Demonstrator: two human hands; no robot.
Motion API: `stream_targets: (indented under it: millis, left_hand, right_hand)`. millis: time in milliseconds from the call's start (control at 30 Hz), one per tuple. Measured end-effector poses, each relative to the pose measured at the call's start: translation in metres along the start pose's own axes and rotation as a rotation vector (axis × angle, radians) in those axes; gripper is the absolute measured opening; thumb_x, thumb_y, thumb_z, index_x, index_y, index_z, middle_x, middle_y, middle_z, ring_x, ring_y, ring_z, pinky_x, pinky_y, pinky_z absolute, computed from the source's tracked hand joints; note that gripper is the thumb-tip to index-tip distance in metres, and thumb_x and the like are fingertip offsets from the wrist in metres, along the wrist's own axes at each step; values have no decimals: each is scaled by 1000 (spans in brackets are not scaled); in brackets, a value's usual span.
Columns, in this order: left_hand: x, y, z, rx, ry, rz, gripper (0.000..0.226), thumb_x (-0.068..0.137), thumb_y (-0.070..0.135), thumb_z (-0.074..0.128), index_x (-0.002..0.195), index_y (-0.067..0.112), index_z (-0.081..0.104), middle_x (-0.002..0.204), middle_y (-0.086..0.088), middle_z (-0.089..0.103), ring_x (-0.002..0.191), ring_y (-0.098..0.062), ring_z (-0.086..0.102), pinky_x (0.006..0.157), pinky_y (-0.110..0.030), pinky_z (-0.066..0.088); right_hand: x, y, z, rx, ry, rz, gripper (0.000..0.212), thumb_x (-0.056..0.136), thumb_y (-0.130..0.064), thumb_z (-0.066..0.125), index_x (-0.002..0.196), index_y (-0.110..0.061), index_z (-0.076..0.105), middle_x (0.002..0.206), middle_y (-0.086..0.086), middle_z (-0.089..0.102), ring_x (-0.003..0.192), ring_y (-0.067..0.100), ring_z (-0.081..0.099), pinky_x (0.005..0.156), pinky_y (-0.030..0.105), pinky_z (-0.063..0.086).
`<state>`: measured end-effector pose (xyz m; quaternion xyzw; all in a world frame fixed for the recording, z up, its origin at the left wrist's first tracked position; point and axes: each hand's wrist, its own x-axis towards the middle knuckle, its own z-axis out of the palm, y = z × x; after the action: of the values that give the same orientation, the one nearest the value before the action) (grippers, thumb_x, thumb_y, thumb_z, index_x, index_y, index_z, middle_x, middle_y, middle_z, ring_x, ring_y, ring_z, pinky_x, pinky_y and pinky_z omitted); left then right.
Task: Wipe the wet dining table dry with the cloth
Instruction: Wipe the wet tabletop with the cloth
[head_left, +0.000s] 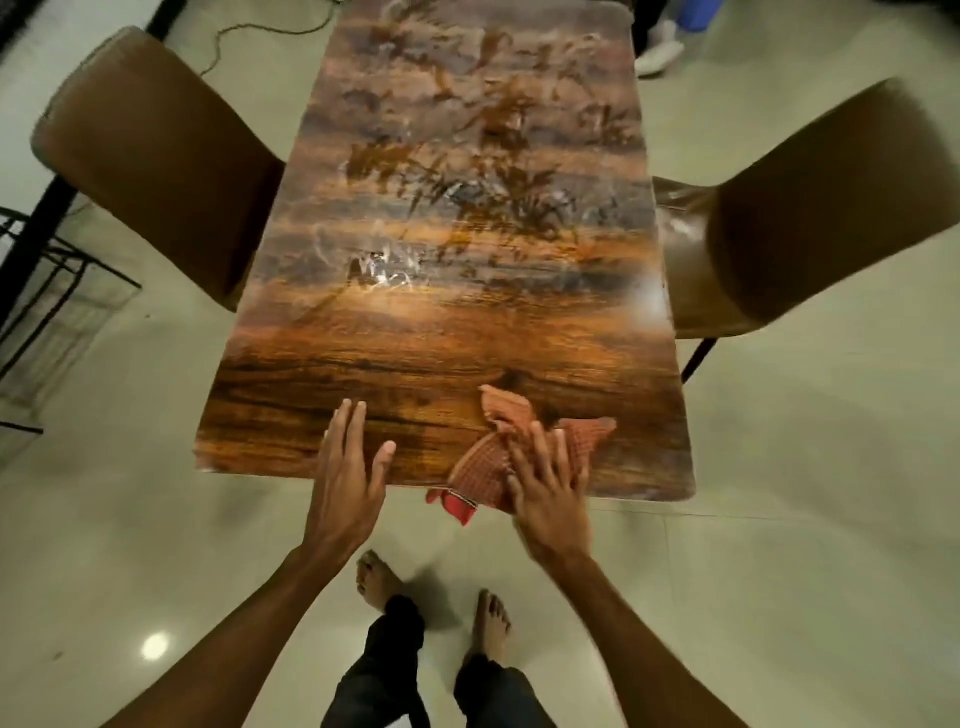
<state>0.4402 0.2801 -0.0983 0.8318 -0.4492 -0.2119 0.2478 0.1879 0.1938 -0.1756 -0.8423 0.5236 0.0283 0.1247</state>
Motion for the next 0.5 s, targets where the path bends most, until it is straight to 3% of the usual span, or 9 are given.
stream_targets:
  millis: [67,167,233,333,400,500]
  left_hand:
    - [-4,17,15,0,-25,30,65,102,44,39,158,17,20,167,-3,12,153,-21,11,123,-44,15]
    - [-7,37,34,2,-58,52,66,102,46,39,158,19,18,167,-2,11,153,-20,11,123,-44,17]
    - [-9,44,42,17,-58,63,66,102,47,39,158,20,18,167,-1,11,153,-20,12,122,-44,18]
    - [-11,44,47,48,-64,84,66,102,52,35,158,21,18,167,-1,11,153,-19,12,121,-41,17]
    - [-11,38,46,67,-75,88,69,100,56,32,158,22,18,167,-1,12,153,-19,12,121,-42,17]
    - [-10,26,39,56,-72,79,70,98,58,31,158,23,18,167,0,12,153,-19,13,121,-43,17]
  right_hand:
    - [-5,53,-14,79,18,195,61,107,-52,14,166,-35,10,176,2,0,161,32,-9,126,64,3]
    - [-4,66,-17,124,45,336,62,107,-50,20,166,-33,16,176,4,4,161,34,-4,124,68,9]
    - [-5,37,-11,139,35,320,62,108,-48,20,167,-32,12,176,7,-1,160,37,-6,123,70,9]
    - [-11,-10,4,145,8,64,61,109,-51,8,167,-32,12,175,6,-3,161,36,-7,125,67,7]
    - [-12,-2,5,90,-16,-62,60,109,-52,9,166,-36,8,175,2,-8,161,31,-11,126,65,9]
    - [-14,56,-5,36,19,136,63,106,-54,7,166,-36,8,175,4,-6,161,33,-10,125,67,7]
